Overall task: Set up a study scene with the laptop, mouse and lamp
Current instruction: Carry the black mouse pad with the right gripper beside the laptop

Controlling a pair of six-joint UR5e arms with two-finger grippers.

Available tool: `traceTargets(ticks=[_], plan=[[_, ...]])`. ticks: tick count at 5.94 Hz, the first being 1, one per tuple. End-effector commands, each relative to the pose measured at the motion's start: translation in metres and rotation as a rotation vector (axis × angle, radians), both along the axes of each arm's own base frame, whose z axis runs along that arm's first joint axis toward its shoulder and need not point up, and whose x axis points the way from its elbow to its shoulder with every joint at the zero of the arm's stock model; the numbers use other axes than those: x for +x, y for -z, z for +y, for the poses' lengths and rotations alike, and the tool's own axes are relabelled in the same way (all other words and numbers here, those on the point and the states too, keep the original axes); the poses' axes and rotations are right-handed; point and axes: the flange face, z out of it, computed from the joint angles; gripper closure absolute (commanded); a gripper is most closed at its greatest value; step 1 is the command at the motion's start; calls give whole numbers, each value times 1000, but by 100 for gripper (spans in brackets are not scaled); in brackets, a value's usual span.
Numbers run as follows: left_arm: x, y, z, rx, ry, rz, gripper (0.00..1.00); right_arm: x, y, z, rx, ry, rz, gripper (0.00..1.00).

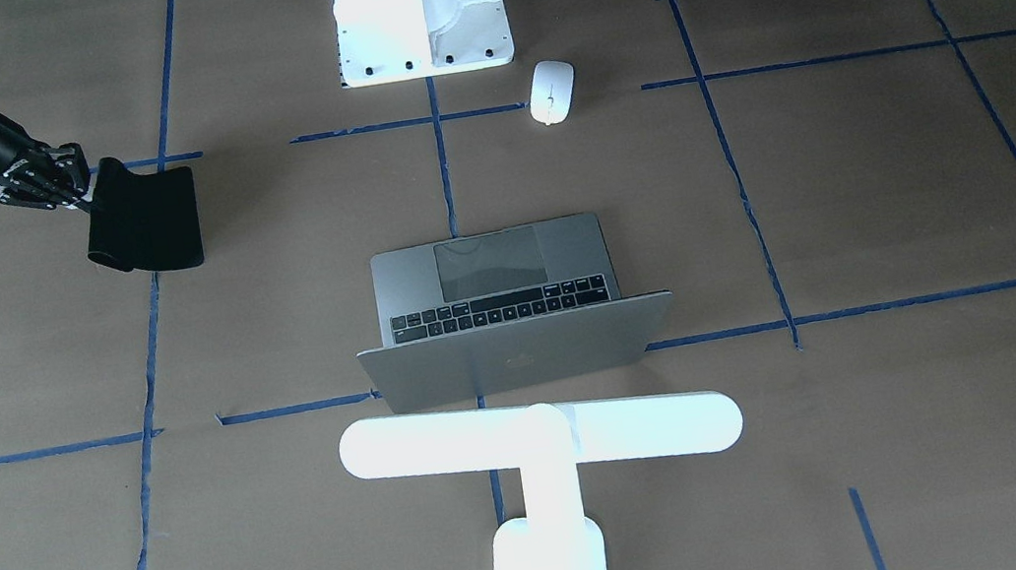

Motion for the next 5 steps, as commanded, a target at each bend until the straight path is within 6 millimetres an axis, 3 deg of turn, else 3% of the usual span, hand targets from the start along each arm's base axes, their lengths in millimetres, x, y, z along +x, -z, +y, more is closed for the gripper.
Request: traceTargets(ticks=[1,2,3,5], plan=[[0,0,0,0,0,-1,0,-80,96,-63,-6,-13,21,100],[0,0,0,0,0,-1,0,-120,125,-95,-13,-23,83,100],[0,2,0,2,1,3,0,-140,123,-115,-9,-23,114,100],[0,3,0,-1,5,6,0,-130,97,-150,80,-7,181,100]])
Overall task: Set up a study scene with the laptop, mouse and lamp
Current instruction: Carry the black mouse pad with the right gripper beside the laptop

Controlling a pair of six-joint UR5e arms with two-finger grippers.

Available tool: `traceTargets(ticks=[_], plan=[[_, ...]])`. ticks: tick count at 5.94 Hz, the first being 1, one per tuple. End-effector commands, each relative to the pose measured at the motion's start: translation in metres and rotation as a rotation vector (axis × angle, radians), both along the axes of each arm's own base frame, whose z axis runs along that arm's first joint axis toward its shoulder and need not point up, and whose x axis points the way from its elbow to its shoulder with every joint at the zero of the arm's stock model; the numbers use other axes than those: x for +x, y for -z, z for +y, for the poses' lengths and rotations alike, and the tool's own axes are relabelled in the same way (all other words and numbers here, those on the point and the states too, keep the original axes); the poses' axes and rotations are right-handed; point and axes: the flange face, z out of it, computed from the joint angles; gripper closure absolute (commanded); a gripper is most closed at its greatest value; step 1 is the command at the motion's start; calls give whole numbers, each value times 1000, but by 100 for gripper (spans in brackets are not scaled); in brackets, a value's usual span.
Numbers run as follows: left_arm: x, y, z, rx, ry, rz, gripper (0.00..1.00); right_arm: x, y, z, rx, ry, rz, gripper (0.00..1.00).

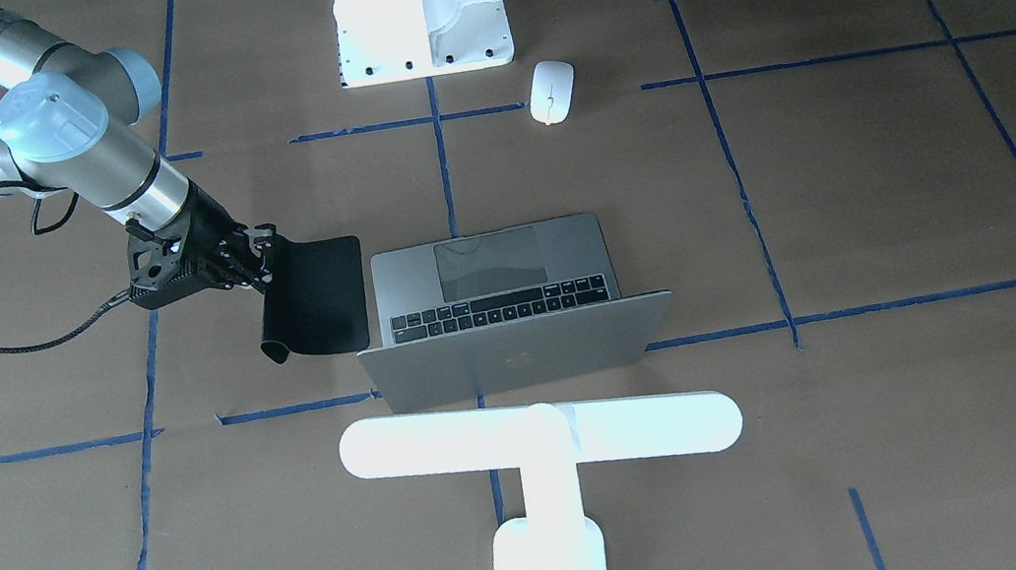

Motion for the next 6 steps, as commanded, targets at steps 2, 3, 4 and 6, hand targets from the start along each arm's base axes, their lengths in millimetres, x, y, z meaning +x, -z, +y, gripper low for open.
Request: traceTargets(ticks=[2,3,4,6], plan=[[0,4,0,2,3,7,0,7,-21,-47,21,-7,51,100],[0,4,0,2,3,7,0,6,-20,-48,22,-7,50,93],[0,4,0,3,3,8,0,2,-17,-52,9,-17,46,3],[2,4,-1,0,4,8,0,9,-7,-59,-1,1,23,0]])
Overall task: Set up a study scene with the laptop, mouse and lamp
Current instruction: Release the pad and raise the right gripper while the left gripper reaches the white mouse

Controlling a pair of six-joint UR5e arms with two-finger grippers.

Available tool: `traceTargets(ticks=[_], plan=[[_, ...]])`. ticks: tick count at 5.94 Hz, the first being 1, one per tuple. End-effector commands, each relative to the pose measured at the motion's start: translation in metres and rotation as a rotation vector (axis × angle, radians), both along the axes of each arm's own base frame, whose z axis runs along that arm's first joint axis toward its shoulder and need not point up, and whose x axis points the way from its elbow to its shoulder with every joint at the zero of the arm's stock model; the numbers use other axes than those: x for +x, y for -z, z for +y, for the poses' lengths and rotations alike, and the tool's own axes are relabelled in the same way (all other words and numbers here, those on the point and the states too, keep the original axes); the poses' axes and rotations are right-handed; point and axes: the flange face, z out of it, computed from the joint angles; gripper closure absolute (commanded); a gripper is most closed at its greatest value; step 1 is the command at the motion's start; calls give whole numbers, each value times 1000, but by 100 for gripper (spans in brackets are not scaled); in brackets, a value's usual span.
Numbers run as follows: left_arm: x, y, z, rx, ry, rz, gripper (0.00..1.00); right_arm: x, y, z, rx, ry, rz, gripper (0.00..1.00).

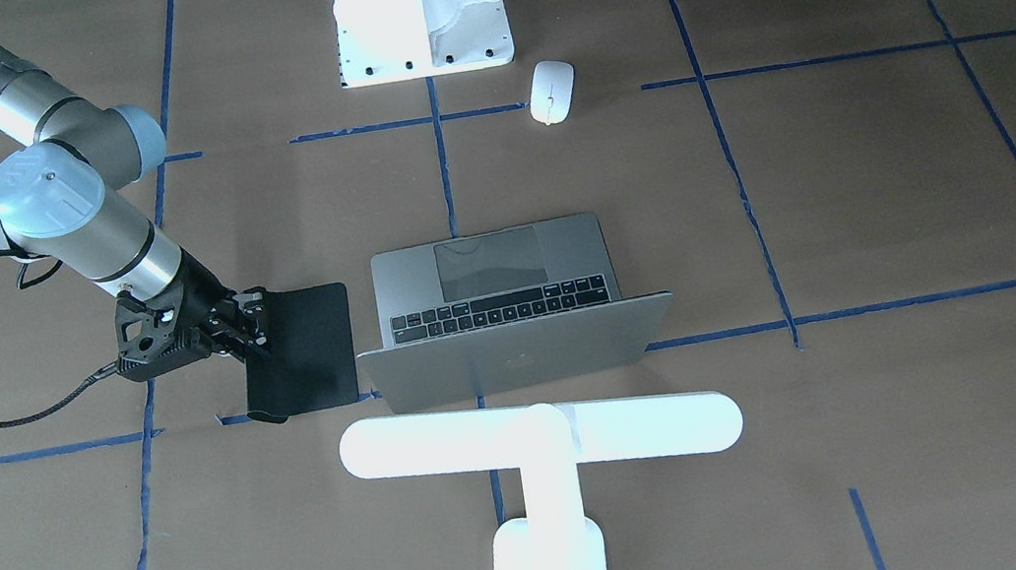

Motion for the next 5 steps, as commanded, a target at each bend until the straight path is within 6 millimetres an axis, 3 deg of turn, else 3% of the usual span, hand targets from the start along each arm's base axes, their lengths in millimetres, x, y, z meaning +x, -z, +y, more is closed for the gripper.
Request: traceTargets(ticks=[1,2,4,5], plan=[[11,1,-8,-9,-1,-7,0,31,9,-20,-46,27,-42,0],[38,0,-1,-1,-55,-3,0,54,14,-35,-89,24,-42,0],[106,-16,46,-2,-227,-27,0,88,17,-50,-137,-23,-5,0],[125,-42,67,46,-245,-67,0,112,24,-55,-134,-7,34,0]])
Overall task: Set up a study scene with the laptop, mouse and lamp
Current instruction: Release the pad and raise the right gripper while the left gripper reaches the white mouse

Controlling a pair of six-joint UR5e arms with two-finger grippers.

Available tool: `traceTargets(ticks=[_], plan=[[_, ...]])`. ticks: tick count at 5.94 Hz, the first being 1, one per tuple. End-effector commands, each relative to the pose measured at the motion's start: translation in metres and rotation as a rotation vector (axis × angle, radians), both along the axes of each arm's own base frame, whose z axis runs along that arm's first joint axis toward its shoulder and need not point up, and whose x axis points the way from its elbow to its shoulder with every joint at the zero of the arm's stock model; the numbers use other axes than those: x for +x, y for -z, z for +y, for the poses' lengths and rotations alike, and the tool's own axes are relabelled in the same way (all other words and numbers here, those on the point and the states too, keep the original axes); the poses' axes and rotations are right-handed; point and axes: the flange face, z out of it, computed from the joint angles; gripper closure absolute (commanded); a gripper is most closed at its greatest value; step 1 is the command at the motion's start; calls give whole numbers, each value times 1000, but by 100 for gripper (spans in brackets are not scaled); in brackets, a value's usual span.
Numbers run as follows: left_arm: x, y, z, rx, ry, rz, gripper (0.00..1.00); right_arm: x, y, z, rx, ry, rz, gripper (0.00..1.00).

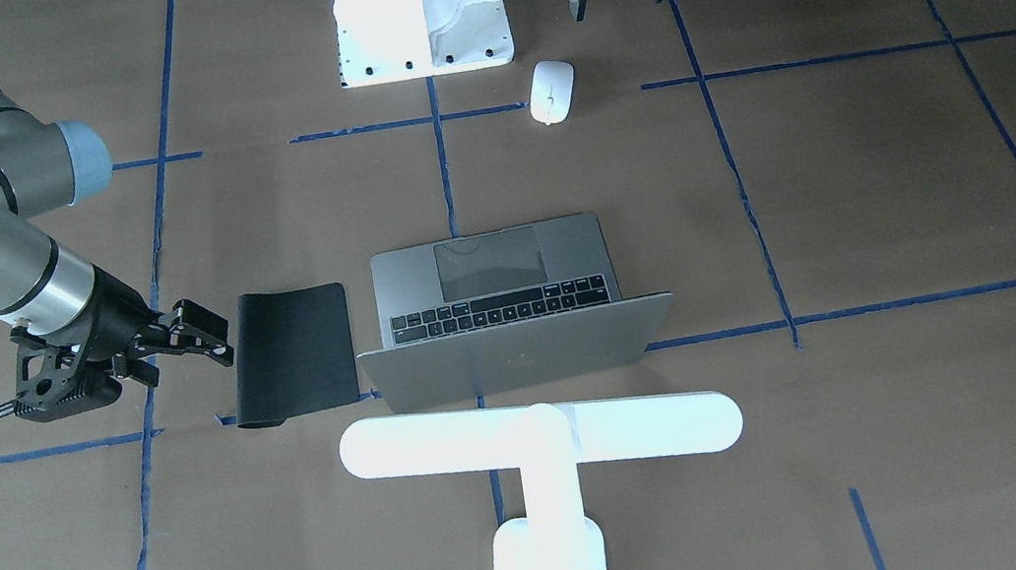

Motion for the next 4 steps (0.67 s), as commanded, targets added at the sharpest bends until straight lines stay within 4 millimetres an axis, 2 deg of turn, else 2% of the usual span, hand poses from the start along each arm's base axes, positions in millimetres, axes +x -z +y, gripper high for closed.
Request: traceTargets(ticks=[1,2,3,4], plan=[[54,-47,49,96,-80,-16,0,56,19,-3,21,57,113,0],[90,-70,45,108,-91,10,0,102,34,2,44,111,205,0],[127,-87,51,128,-118,66,0,138,40,7,50,143,252,0],[137,-88,64,129,-143,74,0,154,35,15,36,149,267,0]])
